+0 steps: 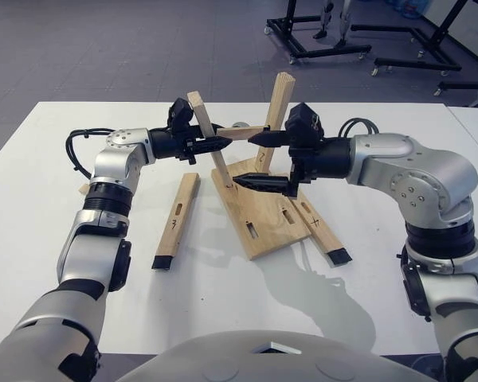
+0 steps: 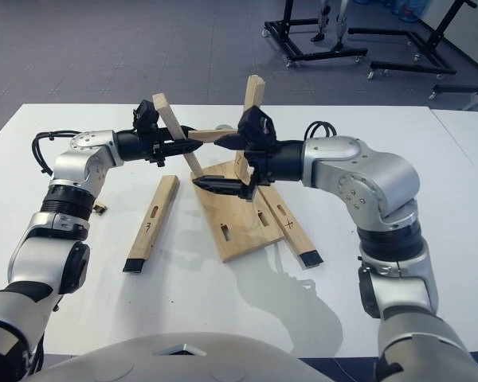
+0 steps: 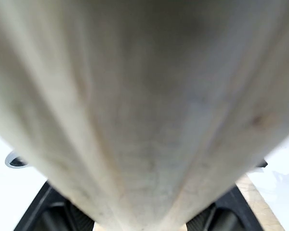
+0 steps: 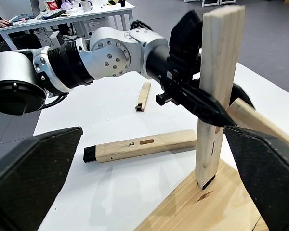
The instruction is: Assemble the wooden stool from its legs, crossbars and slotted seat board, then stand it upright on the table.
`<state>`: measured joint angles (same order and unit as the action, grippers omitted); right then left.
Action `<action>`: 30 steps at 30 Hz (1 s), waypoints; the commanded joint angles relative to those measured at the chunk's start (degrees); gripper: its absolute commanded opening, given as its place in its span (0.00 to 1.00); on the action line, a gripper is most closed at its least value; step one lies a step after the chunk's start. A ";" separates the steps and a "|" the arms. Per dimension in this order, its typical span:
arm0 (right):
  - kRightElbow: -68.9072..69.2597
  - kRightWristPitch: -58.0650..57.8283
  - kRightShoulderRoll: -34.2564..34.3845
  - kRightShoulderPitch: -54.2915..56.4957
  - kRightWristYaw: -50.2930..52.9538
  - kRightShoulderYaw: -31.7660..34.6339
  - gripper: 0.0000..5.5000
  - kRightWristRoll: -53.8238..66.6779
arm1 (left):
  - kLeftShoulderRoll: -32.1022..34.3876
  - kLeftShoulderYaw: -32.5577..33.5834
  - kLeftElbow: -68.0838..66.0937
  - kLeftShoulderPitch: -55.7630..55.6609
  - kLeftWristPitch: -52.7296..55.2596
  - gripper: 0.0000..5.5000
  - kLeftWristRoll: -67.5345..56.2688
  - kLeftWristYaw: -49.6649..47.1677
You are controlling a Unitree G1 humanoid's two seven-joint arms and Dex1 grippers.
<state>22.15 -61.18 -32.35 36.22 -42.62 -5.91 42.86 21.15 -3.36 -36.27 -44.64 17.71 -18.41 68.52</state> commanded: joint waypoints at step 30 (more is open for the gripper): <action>-9.20 19.25 11.21 11.50 19.21 -4.16 0.60 -22.44 | -0.62 -2.39 -0.76 0.78 -1.21 0.37 2.77 -0.39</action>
<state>13.58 -44.44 -21.44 46.93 -23.59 -7.67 23.45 20.70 -4.55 -36.47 -44.53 16.19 -17.50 68.34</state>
